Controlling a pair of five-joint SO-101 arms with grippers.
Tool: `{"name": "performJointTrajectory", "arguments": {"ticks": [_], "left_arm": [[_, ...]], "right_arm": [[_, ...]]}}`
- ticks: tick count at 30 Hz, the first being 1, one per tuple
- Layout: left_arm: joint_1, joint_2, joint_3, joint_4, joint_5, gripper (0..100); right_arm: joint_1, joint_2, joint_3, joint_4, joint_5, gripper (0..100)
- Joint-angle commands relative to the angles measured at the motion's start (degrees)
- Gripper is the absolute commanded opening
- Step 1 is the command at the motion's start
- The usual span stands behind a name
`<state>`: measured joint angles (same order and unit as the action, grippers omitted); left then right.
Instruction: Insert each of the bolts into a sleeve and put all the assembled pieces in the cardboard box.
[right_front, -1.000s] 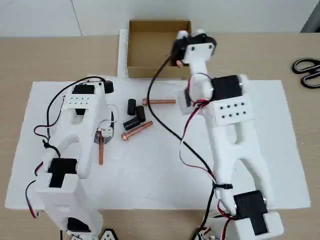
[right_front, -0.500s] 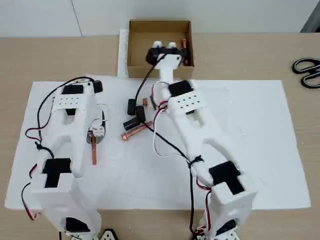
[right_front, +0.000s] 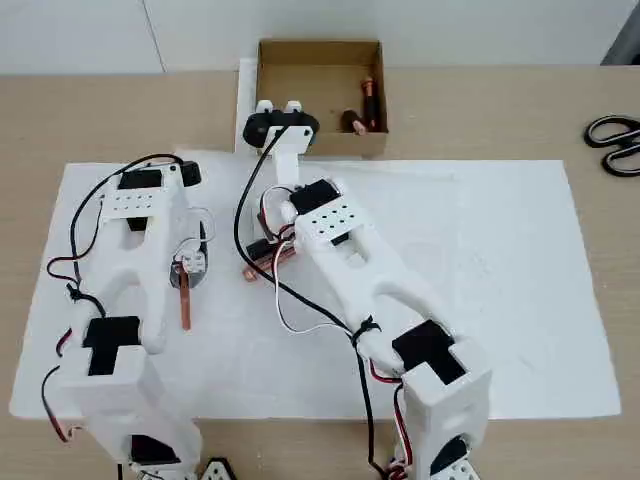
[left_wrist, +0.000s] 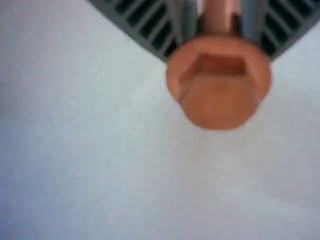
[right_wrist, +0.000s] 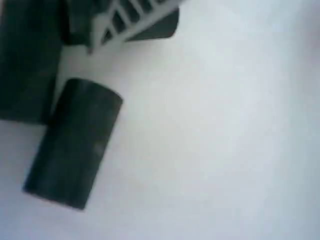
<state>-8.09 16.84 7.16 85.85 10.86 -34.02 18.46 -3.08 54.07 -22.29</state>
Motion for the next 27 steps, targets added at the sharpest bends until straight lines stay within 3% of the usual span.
{"name": "performJointTrajectory", "arguments": {"ticks": [1,20,27], "left_arm": [[0.0,-2.2,-2.59,0.35,-0.18,1],[0.0,-2.2,-2.59,0.35,0.0,1],[0.0,-2.2,-2.59,0.35,0.0,1]], "right_arm": [[-0.31,-0.31,-0.18,-1.19,-1.32,28.5],[-2.07,6.9,-2.55,-4.7,-3.6,28.2],[-1.89,7.08,-2.55,-5.76,-3.6,20.8]]}}
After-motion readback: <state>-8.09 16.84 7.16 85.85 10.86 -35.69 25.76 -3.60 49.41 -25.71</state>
